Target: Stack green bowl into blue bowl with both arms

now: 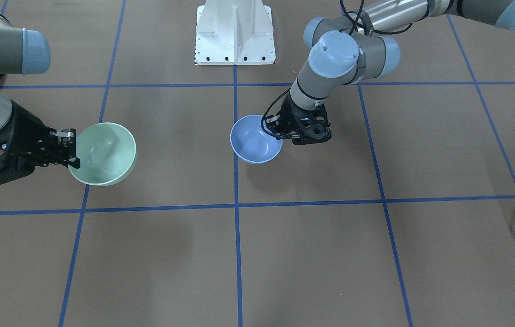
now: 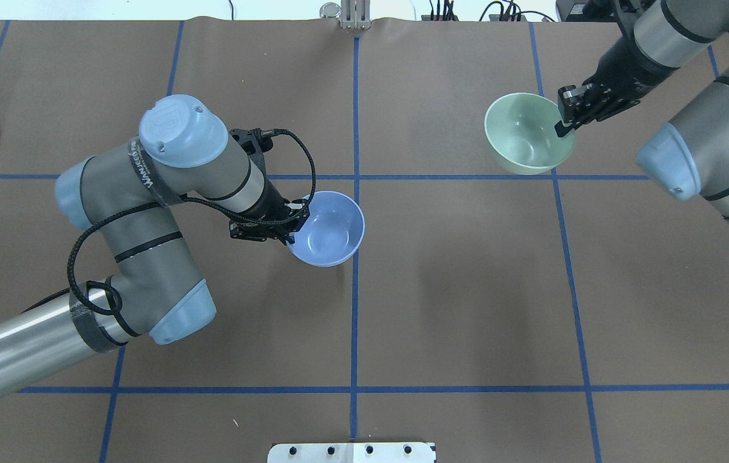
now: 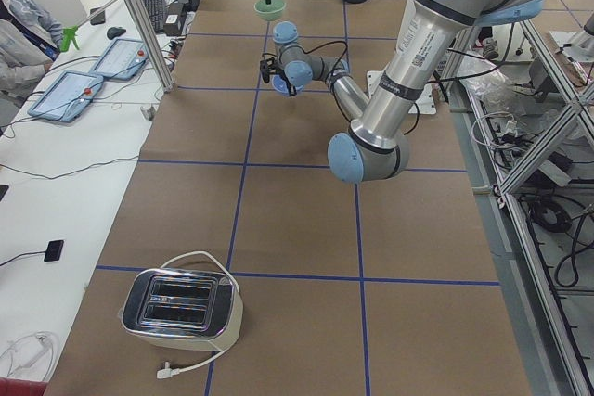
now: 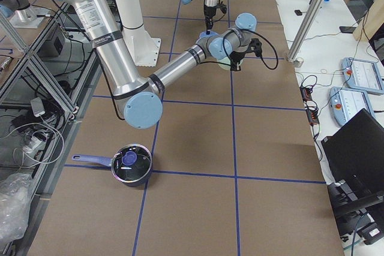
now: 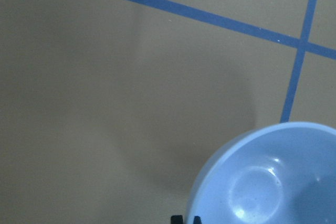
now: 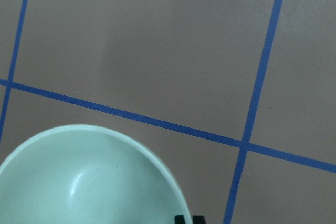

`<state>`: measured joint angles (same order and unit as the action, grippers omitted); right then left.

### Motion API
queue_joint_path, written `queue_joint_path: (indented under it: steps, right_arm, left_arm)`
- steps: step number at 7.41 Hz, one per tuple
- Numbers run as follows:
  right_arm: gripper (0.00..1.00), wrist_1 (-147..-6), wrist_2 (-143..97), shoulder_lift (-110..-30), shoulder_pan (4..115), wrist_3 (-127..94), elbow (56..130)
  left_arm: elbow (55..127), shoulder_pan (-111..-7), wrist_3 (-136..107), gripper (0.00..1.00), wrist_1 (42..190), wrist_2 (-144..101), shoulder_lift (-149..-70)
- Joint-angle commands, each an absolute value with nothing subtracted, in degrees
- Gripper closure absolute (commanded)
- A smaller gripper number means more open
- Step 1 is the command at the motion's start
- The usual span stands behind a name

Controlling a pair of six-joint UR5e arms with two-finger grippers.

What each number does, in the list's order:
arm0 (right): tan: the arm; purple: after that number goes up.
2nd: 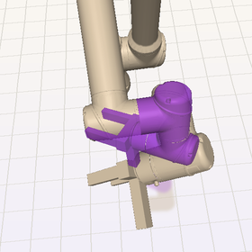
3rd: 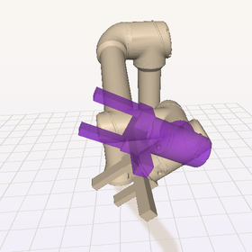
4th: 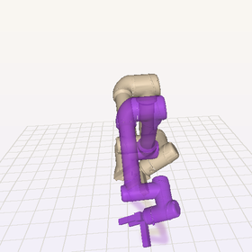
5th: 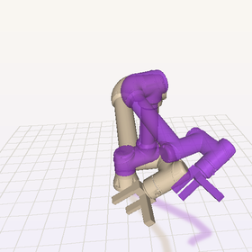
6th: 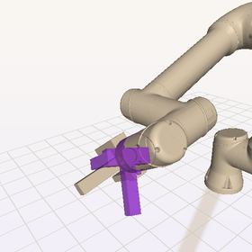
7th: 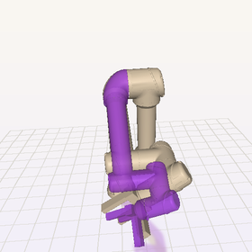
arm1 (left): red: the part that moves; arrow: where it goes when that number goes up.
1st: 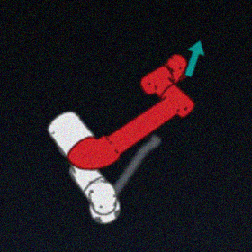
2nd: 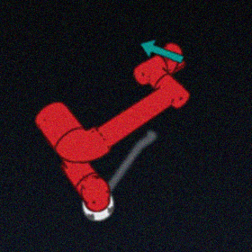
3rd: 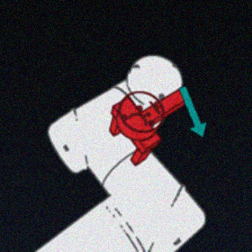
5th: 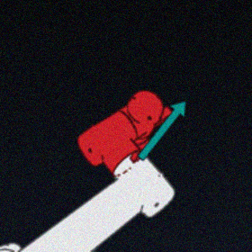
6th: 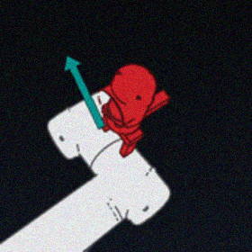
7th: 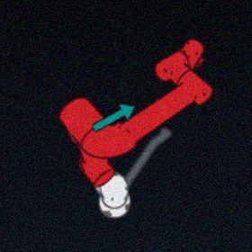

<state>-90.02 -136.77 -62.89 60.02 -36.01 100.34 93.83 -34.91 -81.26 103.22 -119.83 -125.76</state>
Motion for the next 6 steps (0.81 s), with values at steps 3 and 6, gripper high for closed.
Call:
queue_joint_path:
  steps: [3, 6]
  right_arm:
    - [0.88, -91.6, -133.6, -53.5, 53.7, -49.6, 100.2]
    - [0.88, -91.6, -131.9, -51.8, 51.0, -51.7, 100.0]
  left_arm:
    - [88.8, -31.7, -82.9, 1.00, 104.8, -116.6, -129.7]
    - [85.2, -30.8, -83.9, 1.00, 110.3, -116.5, -129.8]
